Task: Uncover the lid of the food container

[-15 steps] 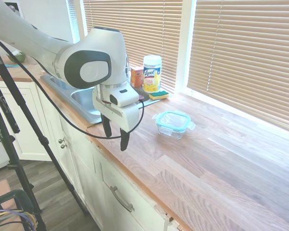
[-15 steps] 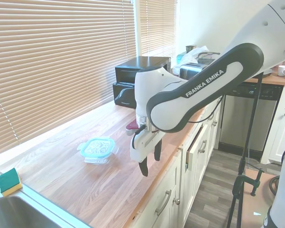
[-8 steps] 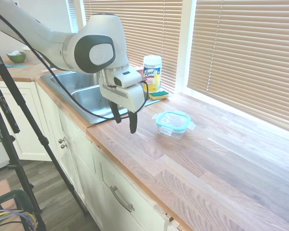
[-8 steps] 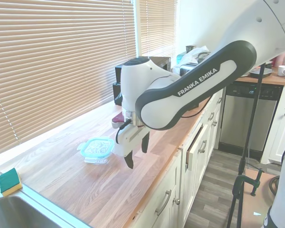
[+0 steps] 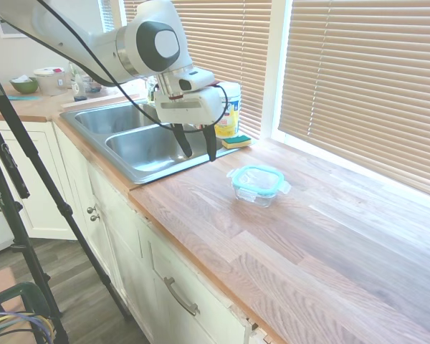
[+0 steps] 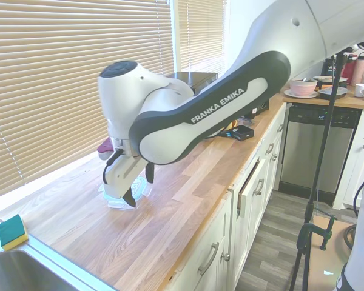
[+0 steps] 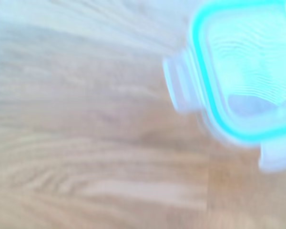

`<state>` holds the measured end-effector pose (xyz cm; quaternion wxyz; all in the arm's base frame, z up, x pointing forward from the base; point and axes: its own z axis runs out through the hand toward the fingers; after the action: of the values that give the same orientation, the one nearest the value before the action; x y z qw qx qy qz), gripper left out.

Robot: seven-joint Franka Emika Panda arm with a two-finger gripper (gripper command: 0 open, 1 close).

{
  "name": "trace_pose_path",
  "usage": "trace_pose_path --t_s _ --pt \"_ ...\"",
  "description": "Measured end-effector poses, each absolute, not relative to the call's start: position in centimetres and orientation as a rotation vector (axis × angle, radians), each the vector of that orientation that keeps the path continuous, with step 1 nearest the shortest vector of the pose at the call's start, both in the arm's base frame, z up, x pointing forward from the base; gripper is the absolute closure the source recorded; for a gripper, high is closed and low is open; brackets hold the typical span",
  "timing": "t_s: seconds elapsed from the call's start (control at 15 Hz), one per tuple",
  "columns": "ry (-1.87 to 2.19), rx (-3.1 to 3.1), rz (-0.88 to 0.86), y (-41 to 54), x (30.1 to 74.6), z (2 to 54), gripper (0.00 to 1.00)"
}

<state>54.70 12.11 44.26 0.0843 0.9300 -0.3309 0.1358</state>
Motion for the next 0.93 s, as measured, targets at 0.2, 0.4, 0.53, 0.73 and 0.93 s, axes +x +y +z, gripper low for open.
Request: trace_pose_path --t_s 0.2,0.4,0.53,0.73,0.93 --pt "-0.862 2.693 0.468 13.6 56.8 41.4 0.0" --pt "-0.756 2.632 0.494 14.9 57.4 38.1 0.0" --pt "-0.708 2.605 0.524 15.6 57.4 37.1 0.0" --pt "-0.646 2.547 0.601 16.5 57.4 36.1 0.0" --pt "-0.613 2.494 0.646 17.3 57.5 34.3 0.0"
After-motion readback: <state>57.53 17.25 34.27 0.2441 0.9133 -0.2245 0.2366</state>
